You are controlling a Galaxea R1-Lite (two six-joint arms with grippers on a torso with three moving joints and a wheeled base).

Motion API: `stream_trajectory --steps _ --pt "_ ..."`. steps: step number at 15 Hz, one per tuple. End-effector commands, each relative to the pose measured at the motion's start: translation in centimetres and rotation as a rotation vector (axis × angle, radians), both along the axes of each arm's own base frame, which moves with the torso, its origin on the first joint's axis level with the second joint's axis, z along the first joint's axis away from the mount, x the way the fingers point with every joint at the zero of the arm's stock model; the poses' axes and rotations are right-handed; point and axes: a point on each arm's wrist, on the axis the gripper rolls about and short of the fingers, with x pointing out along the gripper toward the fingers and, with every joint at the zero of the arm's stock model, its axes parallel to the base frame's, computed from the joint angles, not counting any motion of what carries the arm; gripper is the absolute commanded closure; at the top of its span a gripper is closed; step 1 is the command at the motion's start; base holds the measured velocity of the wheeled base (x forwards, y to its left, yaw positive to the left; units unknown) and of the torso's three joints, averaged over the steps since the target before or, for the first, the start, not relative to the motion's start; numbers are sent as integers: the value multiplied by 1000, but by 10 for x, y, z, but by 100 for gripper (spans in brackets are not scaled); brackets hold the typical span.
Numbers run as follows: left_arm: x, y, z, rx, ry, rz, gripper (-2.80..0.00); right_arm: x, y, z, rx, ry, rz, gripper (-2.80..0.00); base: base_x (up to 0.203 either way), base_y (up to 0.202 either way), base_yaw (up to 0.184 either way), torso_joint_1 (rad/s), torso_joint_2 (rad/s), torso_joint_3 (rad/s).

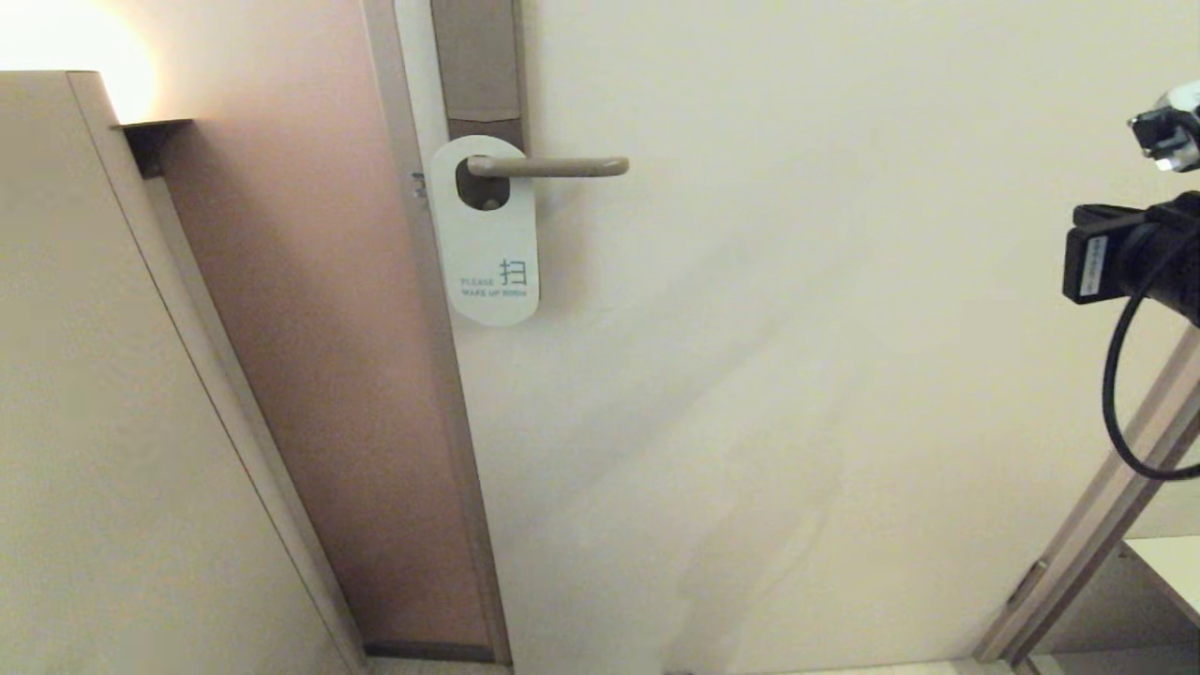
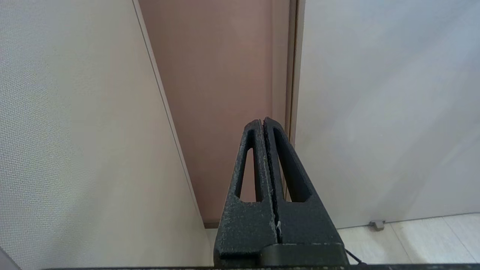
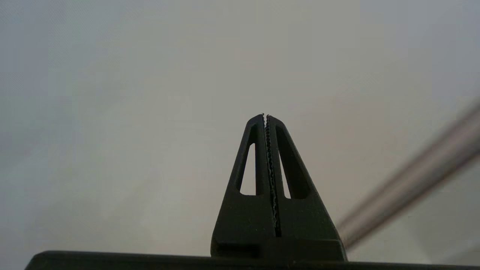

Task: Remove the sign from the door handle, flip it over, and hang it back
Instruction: Take down the sign

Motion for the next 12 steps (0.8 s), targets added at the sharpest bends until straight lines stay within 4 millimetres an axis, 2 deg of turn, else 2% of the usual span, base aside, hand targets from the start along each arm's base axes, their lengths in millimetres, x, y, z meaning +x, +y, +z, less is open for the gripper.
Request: stream_trajectory --steps 1,7,9,12 --pt "0 0 0 0 0 0 0 -29 -6 4 3 -41 -16 0 0 0 0 0 0 0" --pt "0 0 0 0 0 0 0 -73 -25 -13 7 -76 -106 0 0 0 0 0 0 0" --pt "0 0 0 2 0 0 0 -92 -27 -29 9 -67 -120 0 0 0 0 0 0 0" --pt "0 0 0 0 0 0 0 -120 -28 -65 11 -47 -127 0 0 0 0 0 0 0"
